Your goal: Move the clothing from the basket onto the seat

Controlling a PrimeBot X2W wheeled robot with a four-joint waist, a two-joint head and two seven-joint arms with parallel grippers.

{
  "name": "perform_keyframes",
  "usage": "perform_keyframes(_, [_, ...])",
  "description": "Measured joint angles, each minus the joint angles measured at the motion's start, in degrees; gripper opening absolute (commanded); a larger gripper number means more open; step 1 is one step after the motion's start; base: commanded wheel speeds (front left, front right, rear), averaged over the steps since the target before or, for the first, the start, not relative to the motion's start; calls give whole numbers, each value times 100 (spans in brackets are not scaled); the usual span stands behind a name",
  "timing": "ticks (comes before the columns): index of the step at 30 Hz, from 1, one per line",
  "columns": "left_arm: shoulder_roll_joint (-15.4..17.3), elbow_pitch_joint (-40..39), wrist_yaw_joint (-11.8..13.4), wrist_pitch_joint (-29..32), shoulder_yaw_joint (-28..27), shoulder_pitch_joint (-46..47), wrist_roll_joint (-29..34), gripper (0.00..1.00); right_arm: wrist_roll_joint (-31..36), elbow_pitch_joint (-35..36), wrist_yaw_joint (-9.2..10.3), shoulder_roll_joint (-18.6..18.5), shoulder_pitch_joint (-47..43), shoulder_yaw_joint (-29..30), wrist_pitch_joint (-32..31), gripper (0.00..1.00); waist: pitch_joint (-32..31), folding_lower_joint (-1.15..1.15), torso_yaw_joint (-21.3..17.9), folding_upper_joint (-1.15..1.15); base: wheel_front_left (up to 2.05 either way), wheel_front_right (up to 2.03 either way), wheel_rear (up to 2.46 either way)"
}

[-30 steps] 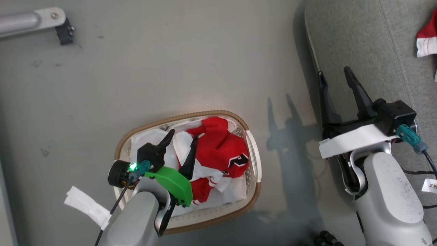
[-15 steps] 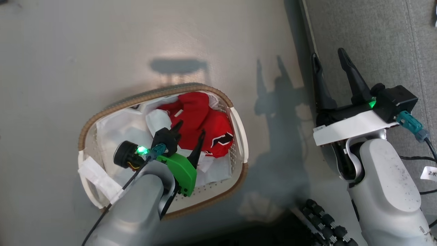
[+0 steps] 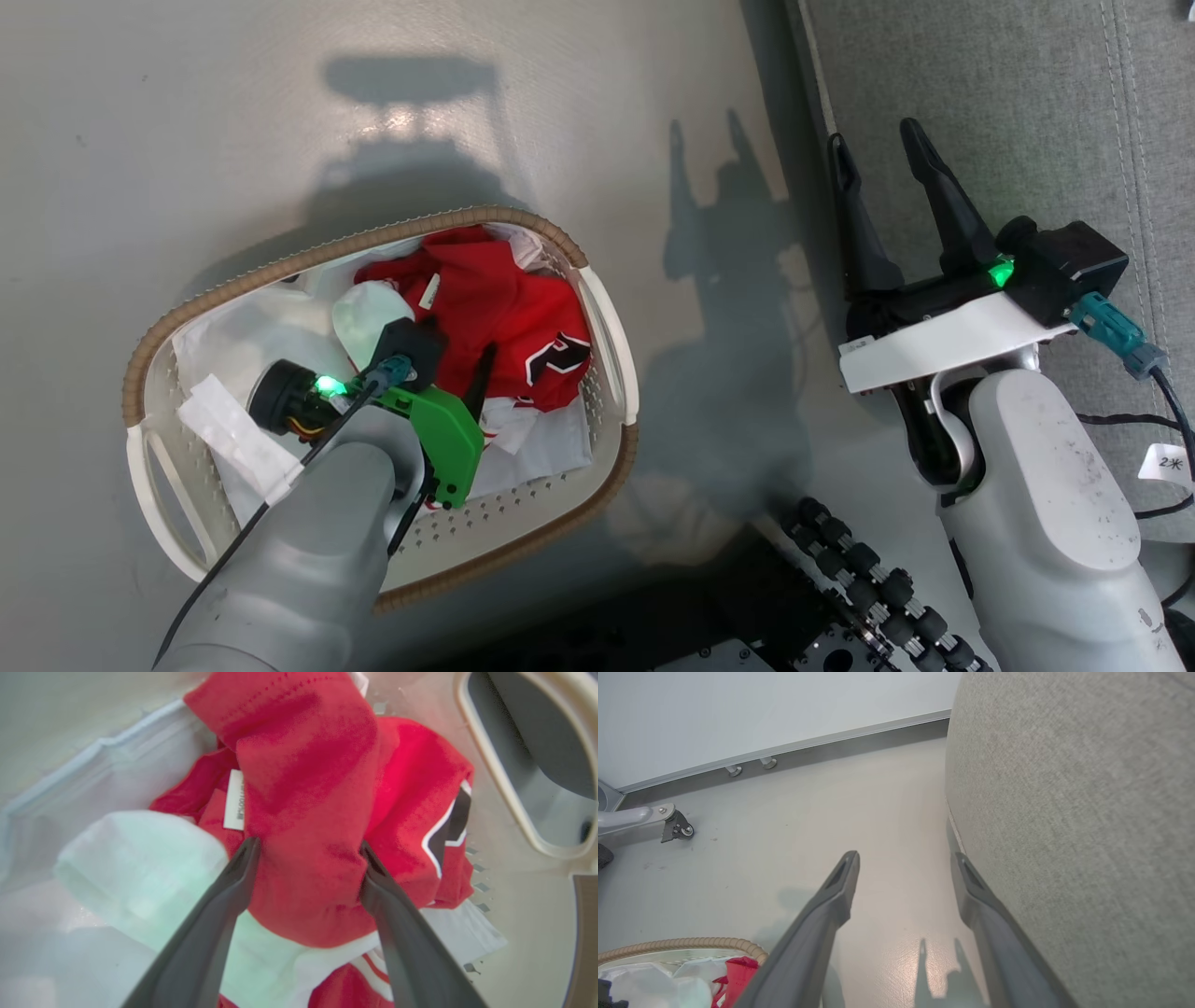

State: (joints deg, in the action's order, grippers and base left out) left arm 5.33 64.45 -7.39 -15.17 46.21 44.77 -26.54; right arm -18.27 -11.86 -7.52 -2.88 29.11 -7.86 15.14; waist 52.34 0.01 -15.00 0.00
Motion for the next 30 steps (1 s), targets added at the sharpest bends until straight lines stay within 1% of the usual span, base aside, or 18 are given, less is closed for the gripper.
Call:
perform_keyframes(1, [-13, 58, 0, 0, 15, 48, -36, 100, 0, -11, 0, 0, 0, 2, 0, 100, 14, 0, -15, 0, 0, 0, 0])
perform_keyframes(3, [-38, 109, 0, 0, 30, 82, -124, 0, 0, -43, 0, -1, -1, 8, 0, 100, 4, 0, -25, 0, 0, 0, 0])
perform_keyframes(9, [-79, 129, 0, 0, 26, 35, -389, 0, -3, -105, 0, 0, -1, 22, 0, 100, -193, 0, -6, 0, 0, 0, 0])
perform_keyframes(14, [-62, -148, 0, 0, -96, -191, -493, 0, 42, -162, 0, 3, -29, 56, 0, 100, -484, 0, 38, 0, 0, 0, 0])
perform_keyframes(25, [-68, -851, 0, 0, -584, -1081, -325, 0, 222, -448, 0, 10, -400, 78, 0, 100, -1441, 0, 245, 0, 0, 0, 0])
perform_keyframes(30, [-121, -1249, 0, 0, -791, -1533, -101, 0, 310, -570, 0, 9, -692, 146, 0, 100, -1919, 0, 397, 0, 0, 0, 0])
